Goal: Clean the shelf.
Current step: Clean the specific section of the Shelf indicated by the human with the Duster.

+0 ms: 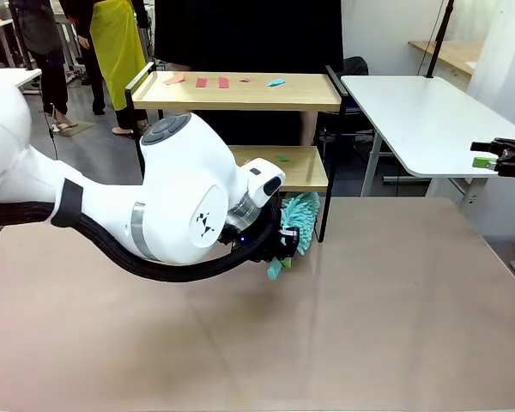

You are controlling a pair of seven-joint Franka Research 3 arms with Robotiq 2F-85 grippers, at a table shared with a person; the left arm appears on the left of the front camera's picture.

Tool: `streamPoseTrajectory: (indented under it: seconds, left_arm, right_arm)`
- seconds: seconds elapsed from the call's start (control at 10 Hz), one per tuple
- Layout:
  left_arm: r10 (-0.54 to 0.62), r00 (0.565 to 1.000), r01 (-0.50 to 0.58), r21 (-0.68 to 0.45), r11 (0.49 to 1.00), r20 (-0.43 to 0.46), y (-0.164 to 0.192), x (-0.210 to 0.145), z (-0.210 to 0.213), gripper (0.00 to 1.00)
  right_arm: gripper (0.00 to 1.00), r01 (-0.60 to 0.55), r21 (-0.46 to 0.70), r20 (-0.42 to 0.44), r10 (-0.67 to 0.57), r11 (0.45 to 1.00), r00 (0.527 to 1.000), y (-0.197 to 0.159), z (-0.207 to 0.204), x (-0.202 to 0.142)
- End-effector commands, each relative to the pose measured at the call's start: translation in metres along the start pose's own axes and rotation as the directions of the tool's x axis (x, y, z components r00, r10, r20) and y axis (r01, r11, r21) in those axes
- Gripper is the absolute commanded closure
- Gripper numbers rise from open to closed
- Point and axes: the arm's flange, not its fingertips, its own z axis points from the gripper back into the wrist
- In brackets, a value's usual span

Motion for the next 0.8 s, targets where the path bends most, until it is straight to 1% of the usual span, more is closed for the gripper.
streamPoseTrajectory:
  seconds: [0.0, 0.1, 0.2, 0.3, 0.5, 0.7]
  left_arm:
    - [-0.027, 1.0, 0.026, -0.003, 1.0, -0.014, 0.0, -0.006, 0.014, 0.87]
    - [0.0, 1.0, 0.0, 0.0, 1.0, 0.0, 0.0, 0.0, 0.0, 0.87]
    - [0.067, 0.99, -0.072, 0.036, 0.997, 0.127, -0.01, -0.008, 0.003, 0.87]
    - [0.087, 0.98, -0.096, 0.044, 0.994, 0.177, -0.018, -0.009, -0.003, 0.87]
    - [0.116, 0.98, -0.126, 0.048, 0.991, 0.163, -0.028, -0.002, -0.022, 0.87]
    - [0.133, 0.975, -0.148, 0.075, 0.986, 0.177, -0.03, 0.007, -0.037, 0.87]
  right_arm:
    - [0.0, -0.006, 0.001, 0.001, 0.006, 1.0, 1.0, 0.0, -0.002, 0.003]
    - [0.0, -0.006, 0.001, 0.001, 0.006, 1.0, 1.0, 0.0, -0.002, 0.003]
    - [0.0, -0.006, 0.001, 0.001, 0.006, 1.0, 1.0, 0.0, -0.002, 0.003]
    - [0.0, -0.006, 0.001, 0.001, 0.006, 1.0, 1.0, 0.0, -0.002, 0.003]
    - [0.0, -0.006, 0.001, 0.001, 0.006, 1.0, 1.0, 0.0, -0.002, 0.003]
    - [0.0, -0.006, 0.001, 0.001, 0.006, 1.0, 1.0, 0.0, -0.002, 0.003]
